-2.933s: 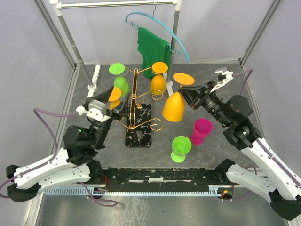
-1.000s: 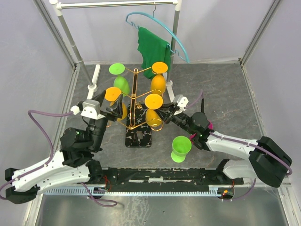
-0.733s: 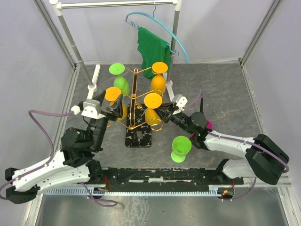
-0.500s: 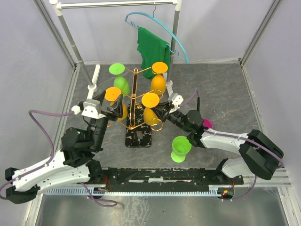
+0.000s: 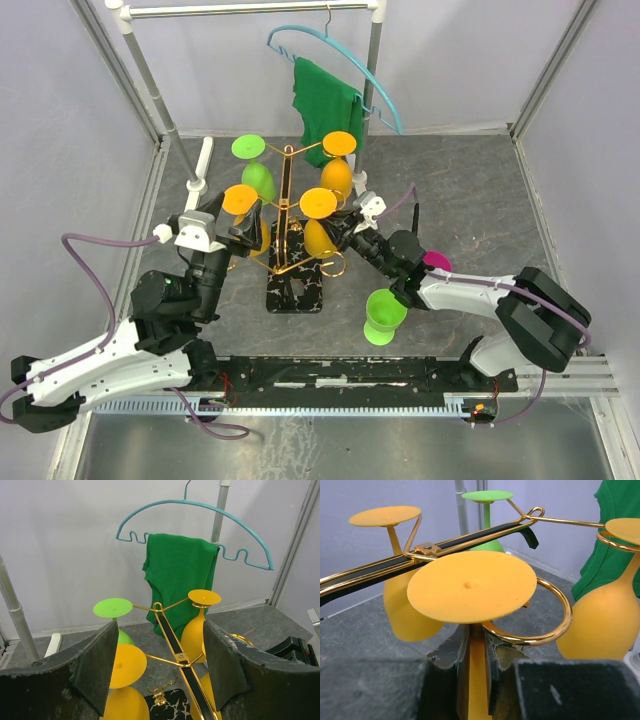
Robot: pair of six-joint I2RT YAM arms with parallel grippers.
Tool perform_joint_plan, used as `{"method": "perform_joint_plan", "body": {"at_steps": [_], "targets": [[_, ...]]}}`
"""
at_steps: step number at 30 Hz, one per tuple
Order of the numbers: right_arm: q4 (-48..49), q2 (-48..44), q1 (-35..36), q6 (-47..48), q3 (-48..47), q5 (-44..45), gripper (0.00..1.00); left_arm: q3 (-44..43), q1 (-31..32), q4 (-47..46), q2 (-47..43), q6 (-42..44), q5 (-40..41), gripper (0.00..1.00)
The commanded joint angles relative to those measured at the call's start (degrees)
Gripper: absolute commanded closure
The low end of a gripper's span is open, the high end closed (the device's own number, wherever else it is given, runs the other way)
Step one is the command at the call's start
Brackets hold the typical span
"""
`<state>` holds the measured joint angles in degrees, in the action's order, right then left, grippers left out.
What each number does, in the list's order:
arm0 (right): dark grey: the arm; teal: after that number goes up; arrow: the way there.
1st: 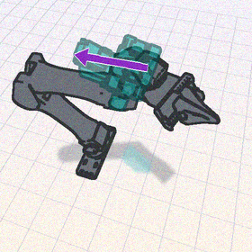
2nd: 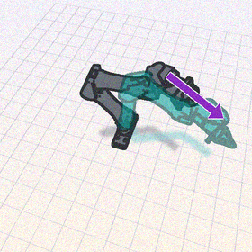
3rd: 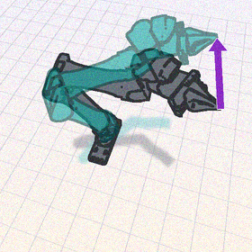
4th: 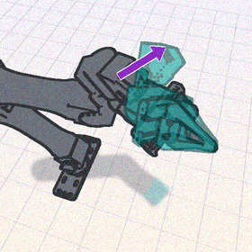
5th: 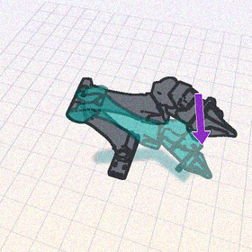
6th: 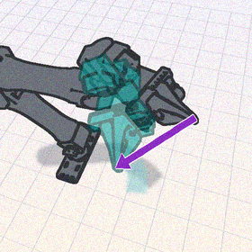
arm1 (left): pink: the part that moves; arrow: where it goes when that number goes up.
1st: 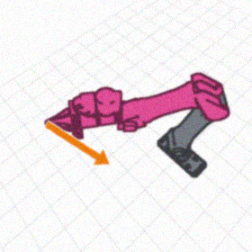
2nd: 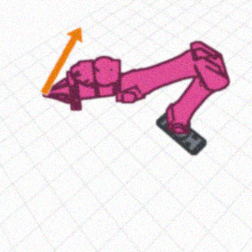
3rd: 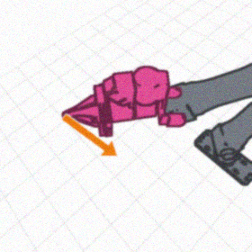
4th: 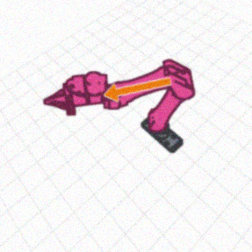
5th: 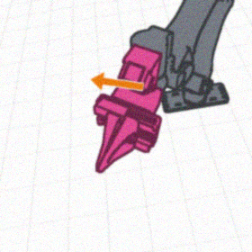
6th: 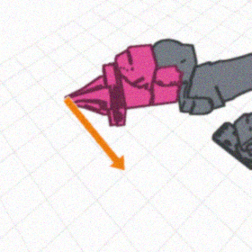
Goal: Place the wine glass upside down on the wine glass rack
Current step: Turn the wine glass upside down at the wine rack.
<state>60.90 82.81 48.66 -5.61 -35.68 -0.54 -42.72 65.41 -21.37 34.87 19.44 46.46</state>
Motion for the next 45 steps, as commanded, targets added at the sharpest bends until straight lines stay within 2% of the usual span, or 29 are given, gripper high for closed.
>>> {"method": "perform_joint_plan", "body": {"at_steps": [1, 10, 19, 22, 26, 29, 33, 37, 45], "targets": [[3.0, 0.8, 0.2, 1.9, -3.1, 5.7, 0.99, -0.7, 0.3, -2.5, 0.7, 2.1, 0.8, 0.25], [2.8, -1.4, 0.1, 4.9, -0.5, 15.2, 0.99, -0.9, 0.3, -2.8, 1.8, 2.5, 0.7, 0.24], [3.9, -6.0, 0.0, 6.4, 4.2, 19.7, 0.99, -1.3, 0.3, -3.0, 2.7, 2.5, 0.4, 0.24], [1.6, -8.0, 0.0, 6.8, 4.8, 17.3, 0.99, -1.1, 0.3, -3.0, 2.7, 2.1, 0.4, 0.24], [-2.1, -7.8, 0.0, 7.3, 3.5, 8.7, 0.99, -1.0, 0.2, -3.2, 2.7, 1.8, 0.4, 0.24], [-0.8, -6.1, 0.2, 6.8, 3.0, 4.9, 0.99, -1.0, 0.3, -2.9, 2.3, 1.5, 0.5, 0.24], [2.6, -4.0, 0.5, 6.2, 3.1, 2.6, 0.99, -0.7, 0.3, -2.7, 1.6, 1.5, 1.1, 0.24], [1.7, -4.5, 0.8, 6.2, 3.3, 3.5, 0.98, -0.4, 0.2, -2.6, 0.9, 1.5, 1.3, 0.24], [-6.3, -10.1, 1.0, 5.6, 3.8, 3.6, 0.77, -0.1, 0.3, -2.6, 0.4, 1.0, 2.2, 0.23]]}}
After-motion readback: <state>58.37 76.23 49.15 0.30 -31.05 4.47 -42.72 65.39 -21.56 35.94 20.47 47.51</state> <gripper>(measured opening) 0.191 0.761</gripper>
